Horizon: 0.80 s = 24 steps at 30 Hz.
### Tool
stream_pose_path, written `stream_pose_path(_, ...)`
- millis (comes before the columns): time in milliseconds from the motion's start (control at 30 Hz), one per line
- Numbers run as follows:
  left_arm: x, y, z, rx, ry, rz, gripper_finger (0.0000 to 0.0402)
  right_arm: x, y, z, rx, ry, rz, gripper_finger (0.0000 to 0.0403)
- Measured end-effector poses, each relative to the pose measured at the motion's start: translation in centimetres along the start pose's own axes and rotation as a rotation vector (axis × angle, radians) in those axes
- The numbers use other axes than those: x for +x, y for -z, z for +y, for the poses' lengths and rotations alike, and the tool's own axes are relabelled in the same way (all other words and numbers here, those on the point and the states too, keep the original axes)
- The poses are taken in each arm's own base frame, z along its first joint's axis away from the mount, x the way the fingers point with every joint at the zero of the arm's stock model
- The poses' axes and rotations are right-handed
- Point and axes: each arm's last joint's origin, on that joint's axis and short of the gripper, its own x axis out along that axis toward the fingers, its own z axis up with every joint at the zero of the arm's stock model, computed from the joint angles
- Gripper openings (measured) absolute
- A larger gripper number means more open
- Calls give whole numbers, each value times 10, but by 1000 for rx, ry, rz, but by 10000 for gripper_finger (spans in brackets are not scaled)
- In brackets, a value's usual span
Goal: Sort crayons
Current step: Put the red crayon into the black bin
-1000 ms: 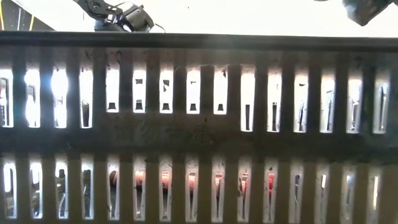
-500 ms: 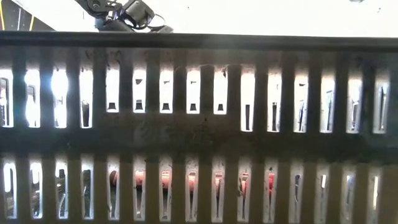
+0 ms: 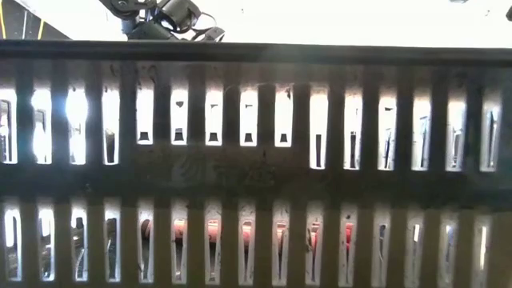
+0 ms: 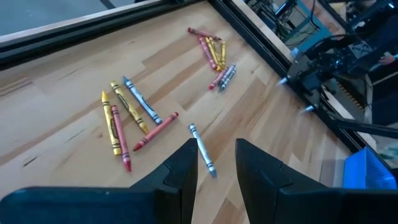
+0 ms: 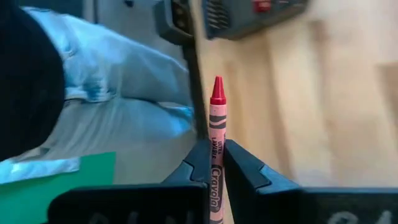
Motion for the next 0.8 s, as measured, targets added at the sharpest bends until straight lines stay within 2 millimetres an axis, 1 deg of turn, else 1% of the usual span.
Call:
stream_pose_path(167, 0, 1, 0, 36, 6, 14, 94, 32, -11, 0, -18, -96, 18, 9)
stream_pose_path(267, 0, 2, 1, 69, 25, 36, 94, 48, -18, -4, -22, -134, 34, 9)
stream_pose_path(333, 0, 3, 2, 79, 42, 62, 94, 56, -23, -9, -12, -143, 38, 9)
stream_pose_path(467, -1, 9, 4, 70, 68, 148, 94, 61, -37, -15, 4, -163, -15, 9)
stream_pose_path(600, -8, 22, 1, 88, 116, 293, 94, 59, -52, -22, -12, -151, -98, 9)
stream_pose_path(700, -20, 33, -2, 144, 104, 401, 94, 58, -60, -27, -28, -119, -152, 9)
stream_pose_path(800, -35, 42, -7, 171, 82, 471, 94, 63, -65, -32, -15, -104, -192, 9)
